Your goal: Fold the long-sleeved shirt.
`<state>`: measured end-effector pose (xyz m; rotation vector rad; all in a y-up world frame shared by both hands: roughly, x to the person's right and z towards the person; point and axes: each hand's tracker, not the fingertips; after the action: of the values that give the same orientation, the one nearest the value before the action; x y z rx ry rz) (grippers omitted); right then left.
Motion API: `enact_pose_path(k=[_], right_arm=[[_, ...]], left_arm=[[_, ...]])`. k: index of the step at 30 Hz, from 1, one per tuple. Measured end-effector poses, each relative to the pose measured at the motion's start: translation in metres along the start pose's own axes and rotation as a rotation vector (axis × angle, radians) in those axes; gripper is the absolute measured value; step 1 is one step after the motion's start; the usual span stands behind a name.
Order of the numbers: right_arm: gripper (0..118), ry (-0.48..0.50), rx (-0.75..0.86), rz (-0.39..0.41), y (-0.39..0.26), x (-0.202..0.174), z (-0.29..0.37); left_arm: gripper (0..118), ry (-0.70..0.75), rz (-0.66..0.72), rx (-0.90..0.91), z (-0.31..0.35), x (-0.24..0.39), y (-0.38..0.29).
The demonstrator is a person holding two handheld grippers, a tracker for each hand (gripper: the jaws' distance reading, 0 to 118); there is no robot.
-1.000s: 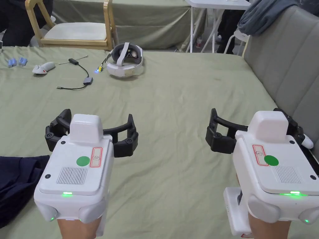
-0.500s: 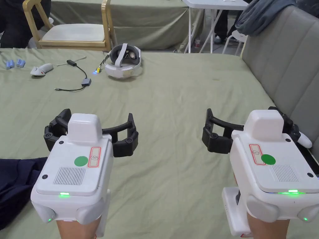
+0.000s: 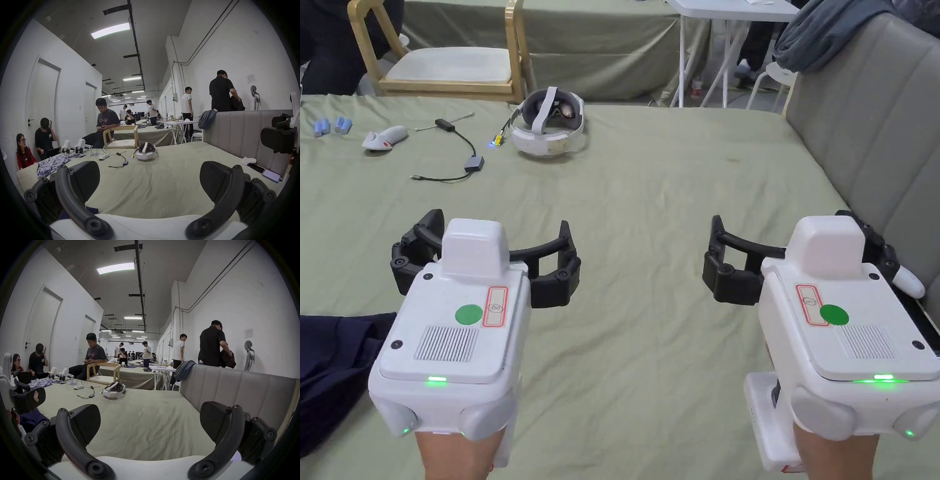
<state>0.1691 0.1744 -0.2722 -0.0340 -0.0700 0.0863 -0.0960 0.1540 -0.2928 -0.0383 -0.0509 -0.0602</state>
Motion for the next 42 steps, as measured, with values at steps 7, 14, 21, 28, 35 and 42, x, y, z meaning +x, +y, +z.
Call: enact_pose_path(k=[7, 14, 21, 28, 35, 42], right_arm=[[118, -0.006, 0.004, -0.011, 0.001, 0.002, 0.001], [118, -0.011, -0.014, -0.01, 0.002, -0.001, -0.001], [118, -0.006, -0.019, -0.008, 0.002, -0.002, -0.001], [118, 0.004, -0.029, -0.032, -0.002, -0.001, -0.005], [118, -0.012, -0.136, -0.117, 0.002, 0.0, -0.011], [118, -0.073, -0.27, -0.135, 0.014, -0.012, -0.011]], left_arm=[[111, 0.014, 0.012, -0.004, 0.0, -0.003, 0.0], [111, 0.032, 0.002, 0.001, -0.001, -0.003, 0.0], [111, 0.029, -0.003, -0.004, -0.002, -0.003, -0.001], [111, 0.041, -0.028, 0.009, -0.002, -0.002, -0.003], [111, 0.043, -0.024, 0.011, -0.001, -0.004, -0.001], [111, 0.037, -0.008, 0.003, -0.002, -0.005, 0.0]])
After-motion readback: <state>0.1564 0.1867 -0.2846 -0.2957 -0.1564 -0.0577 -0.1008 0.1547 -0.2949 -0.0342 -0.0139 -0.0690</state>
